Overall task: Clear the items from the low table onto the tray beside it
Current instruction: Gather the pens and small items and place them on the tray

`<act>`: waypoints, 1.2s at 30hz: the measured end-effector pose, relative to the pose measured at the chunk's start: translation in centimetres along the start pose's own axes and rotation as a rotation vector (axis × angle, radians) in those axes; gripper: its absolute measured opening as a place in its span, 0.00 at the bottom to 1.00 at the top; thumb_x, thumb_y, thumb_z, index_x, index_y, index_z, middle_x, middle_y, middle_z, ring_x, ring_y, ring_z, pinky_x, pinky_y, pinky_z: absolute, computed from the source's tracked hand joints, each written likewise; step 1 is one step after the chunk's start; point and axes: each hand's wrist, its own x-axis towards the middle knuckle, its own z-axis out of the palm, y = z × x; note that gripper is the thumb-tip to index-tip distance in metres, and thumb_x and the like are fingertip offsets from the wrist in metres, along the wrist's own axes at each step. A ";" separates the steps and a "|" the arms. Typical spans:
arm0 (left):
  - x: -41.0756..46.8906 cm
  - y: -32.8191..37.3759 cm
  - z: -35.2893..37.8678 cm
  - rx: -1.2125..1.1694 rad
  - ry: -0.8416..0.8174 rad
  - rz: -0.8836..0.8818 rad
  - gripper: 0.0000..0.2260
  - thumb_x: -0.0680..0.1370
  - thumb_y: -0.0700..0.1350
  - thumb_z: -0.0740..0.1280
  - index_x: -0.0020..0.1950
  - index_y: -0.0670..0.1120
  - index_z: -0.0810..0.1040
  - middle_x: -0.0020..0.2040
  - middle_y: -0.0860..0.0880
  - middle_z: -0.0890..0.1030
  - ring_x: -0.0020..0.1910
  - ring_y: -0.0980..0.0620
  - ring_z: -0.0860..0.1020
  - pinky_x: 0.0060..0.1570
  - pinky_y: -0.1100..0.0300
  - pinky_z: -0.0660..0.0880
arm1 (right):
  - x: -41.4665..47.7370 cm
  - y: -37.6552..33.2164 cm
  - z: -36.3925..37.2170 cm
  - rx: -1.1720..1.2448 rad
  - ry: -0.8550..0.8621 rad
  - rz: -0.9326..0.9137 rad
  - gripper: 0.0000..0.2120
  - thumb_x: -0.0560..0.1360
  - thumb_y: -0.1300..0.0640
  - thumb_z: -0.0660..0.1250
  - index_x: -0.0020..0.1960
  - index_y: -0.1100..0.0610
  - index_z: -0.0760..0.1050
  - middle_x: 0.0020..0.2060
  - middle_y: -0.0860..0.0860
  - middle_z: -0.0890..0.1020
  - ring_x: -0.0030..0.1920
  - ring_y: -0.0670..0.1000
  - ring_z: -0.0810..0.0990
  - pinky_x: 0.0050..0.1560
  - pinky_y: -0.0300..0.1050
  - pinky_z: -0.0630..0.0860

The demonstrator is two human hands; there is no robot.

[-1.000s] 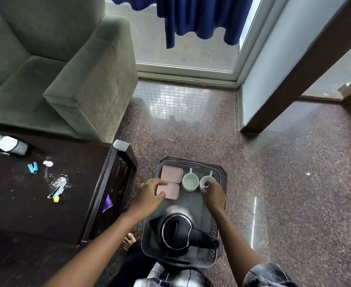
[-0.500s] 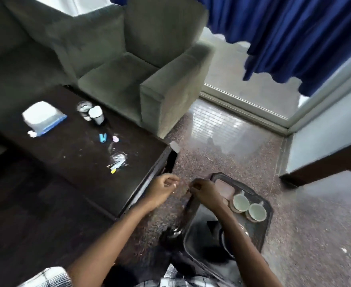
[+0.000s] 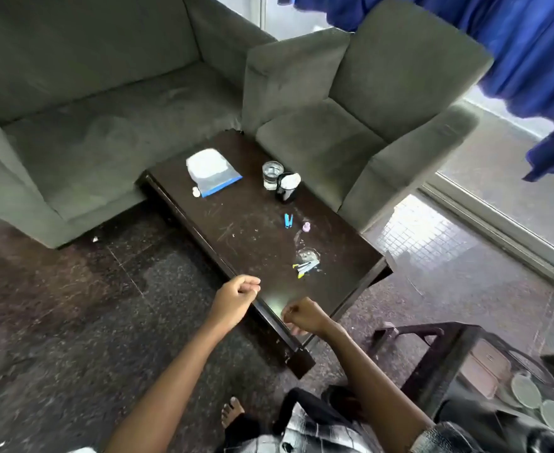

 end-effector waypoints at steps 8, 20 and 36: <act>4.9 0.2 -4.1 0.043 -0.100 -0.017 0.10 0.75 0.38 0.63 0.46 0.53 0.78 0.43 0.53 0.82 0.46 0.53 0.79 0.56 0.58 0.74 | 7.0 -0.6 0.8 0.236 0.250 0.220 0.17 0.70 0.68 0.58 0.26 0.55 0.72 0.16 0.45 0.73 0.17 0.42 0.73 0.25 0.37 0.75; 21.6 4.8 -6.7 0.150 -0.279 0.008 0.15 0.74 0.34 0.64 0.43 0.57 0.77 0.43 0.54 0.82 0.47 0.51 0.80 0.53 0.57 0.74 | 21.2 3.9 -2.4 0.408 0.376 0.529 0.21 0.70 0.63 0.65 0.63 0.58 0.73 0.54 0.60 0.81 0.52 0.60 0.80 0.51 0.49 0.78; 31.6 4.4 -6.4 0.232 -0.483 -0.132 0.12 0.77 0.37 0.62 0.45 0.55 0.76 0.45 0.54 0.82 0.42 0.56 0.80 0.41 0.66 0.70 | 29.4 1.9 -1.7 0.488 0.426 0.672 0.22 0.72 0.63 0.59 0.64 0.53 0.73 0.63 0.62 0.65 0.58 0.64 0.73 0.62 0.49 0.72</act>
